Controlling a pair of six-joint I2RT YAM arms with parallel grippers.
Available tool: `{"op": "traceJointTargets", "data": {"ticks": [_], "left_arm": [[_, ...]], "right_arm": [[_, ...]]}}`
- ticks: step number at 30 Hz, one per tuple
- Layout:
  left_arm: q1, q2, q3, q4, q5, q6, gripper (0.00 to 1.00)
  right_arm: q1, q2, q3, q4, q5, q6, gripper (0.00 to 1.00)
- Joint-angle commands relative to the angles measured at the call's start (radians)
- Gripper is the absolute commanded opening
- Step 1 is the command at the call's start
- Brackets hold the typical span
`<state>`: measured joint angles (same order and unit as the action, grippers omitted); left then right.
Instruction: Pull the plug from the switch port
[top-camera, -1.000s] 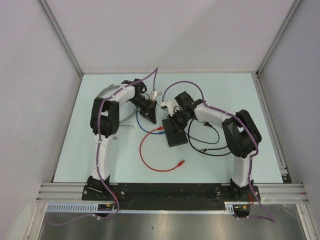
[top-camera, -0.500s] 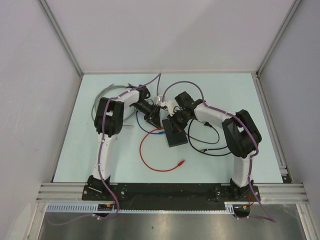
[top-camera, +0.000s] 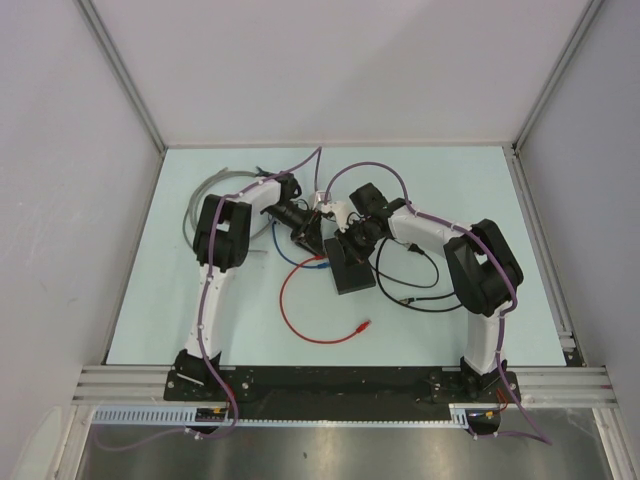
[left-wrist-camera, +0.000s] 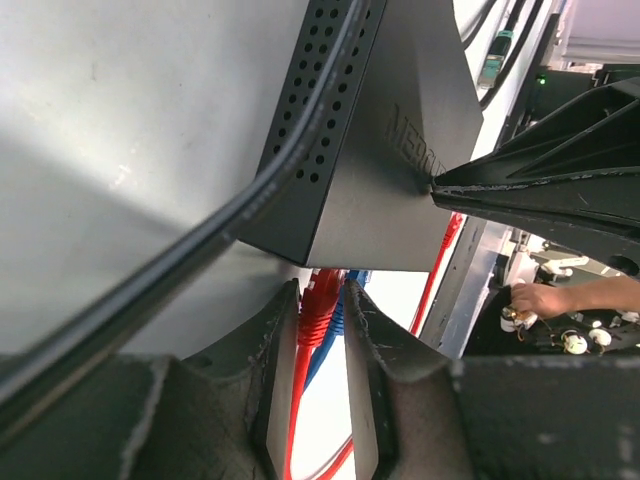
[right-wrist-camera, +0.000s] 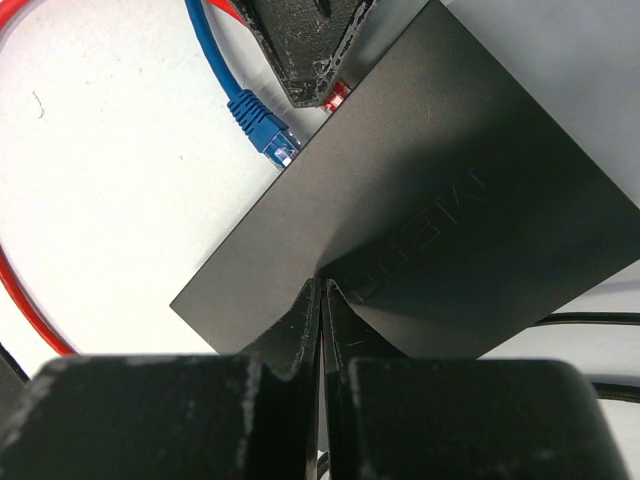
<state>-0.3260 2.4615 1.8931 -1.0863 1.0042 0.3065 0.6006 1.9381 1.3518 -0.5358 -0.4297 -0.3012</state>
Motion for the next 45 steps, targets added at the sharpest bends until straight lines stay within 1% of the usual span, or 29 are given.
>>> {"op": "traceJointTargets", "data": {"ticks": [1, 3, 5, 6, 8, 12, 16, 20, 22, 26, 27, 31, 34, 40, 43, 45], "left_arm": [[-0.035, 0.033, 0.02, 0.005, 0.073, 0.017, 0.3], [-0.036, 0.034, 0.018, 0.012, 0.068, 0.005, 0.29], [-0.038, 0.033, 0.018, 0.02, 0.063, -0.006, 0.26], [-0.044, 0.033, 0.02, 0.022, 0.06, -0.012, 0.21], [-0.05, 0.03, 0.018, 0.031, 0.036, -0.03, 0.15], [-0.077, 0.024, 0.026, 0.031, -0.013, -0.044, 0.0], [-0.085, 0.014, 0.024, 0.019, -0.05, -0.046, 0.0], [-0.074, 0.01, 0.032, -0.056, -0.084, 0.026, 0.0], [-0.07, 0.004, 0.012, -0.099, -0.093, 0.046, 0.0], [-0.051, -0.022, -0.034, -0.101, -0.128, 0.052, 0.0], [-0.051, -0.029, -0.029, -0.096, -0.174, 0.043, 0.0], [-0.051, -0.039, 0.03, -0.11, -0.268, 0.006, 0.0], [-0.05, -0.053, 0.038, -0.138, -0.338, 0.011, 0.0], [-0.039, -0.067, 0.043, -0.198, -0.368, 0.06, 0.0], [-0.016, -0.075, 0.006, -0.201, -0.339, 0.069, 0.0], [0.005, -0.1, -0.029, -0.172, -0.29, 0.094, 0.0]], "right_arm": [[0.005, 0.044, -0.043, -0.02, 0.095, -0.036, 0.02], [0.004, 0.047, -0.043, -0.02, 0.095, -0.035, 0.02], [0.002, 0.048, -0.045, -0.018, 0.097, -0.033, 0.02], [0.002, 0.05, -0.043, -0.018, 0.097, -0.033, 0.02], [-0.001, 0.05, -0.043, -0.015, 0.097, -0.032, 0.02], [-0.001, 0.051, -0.043, -0.012, 0.098, -0.03, 0.02], [-0.001, 0.053, -0.045, -0.012, 0.101, -0.03, 0.02], [-0.005, 0.053, -0.043, -0.013, 0.106, -0.032, 0.02], [-0.009, 0.05, -0.045, -0.015, 0.109, -0.033, 0.02], [-0.012, 0.051, -0.045, -0.015, 0.109, -0.036, 0.03], [-0.012, 0.053, -0.043, -0.013, 0.109, -0.036, 0.03], [-0.01, 0.061, -0.043, -0.012, 0.114, -0.039, 0.03], [-0.012, 0.064, -0.043, -0.015, 0.12, -0.041, 0.03], [-0.015, 0.079, -0.043, -0.018, 0.115, -0.044, 0.03], [-0.013, 0.081, -0.043, -0.018, 0.112, -0.041, 0.03], [-0.013, 0.082, -0.043, -0.018, 0.111, -0.041, 0.03]]}}
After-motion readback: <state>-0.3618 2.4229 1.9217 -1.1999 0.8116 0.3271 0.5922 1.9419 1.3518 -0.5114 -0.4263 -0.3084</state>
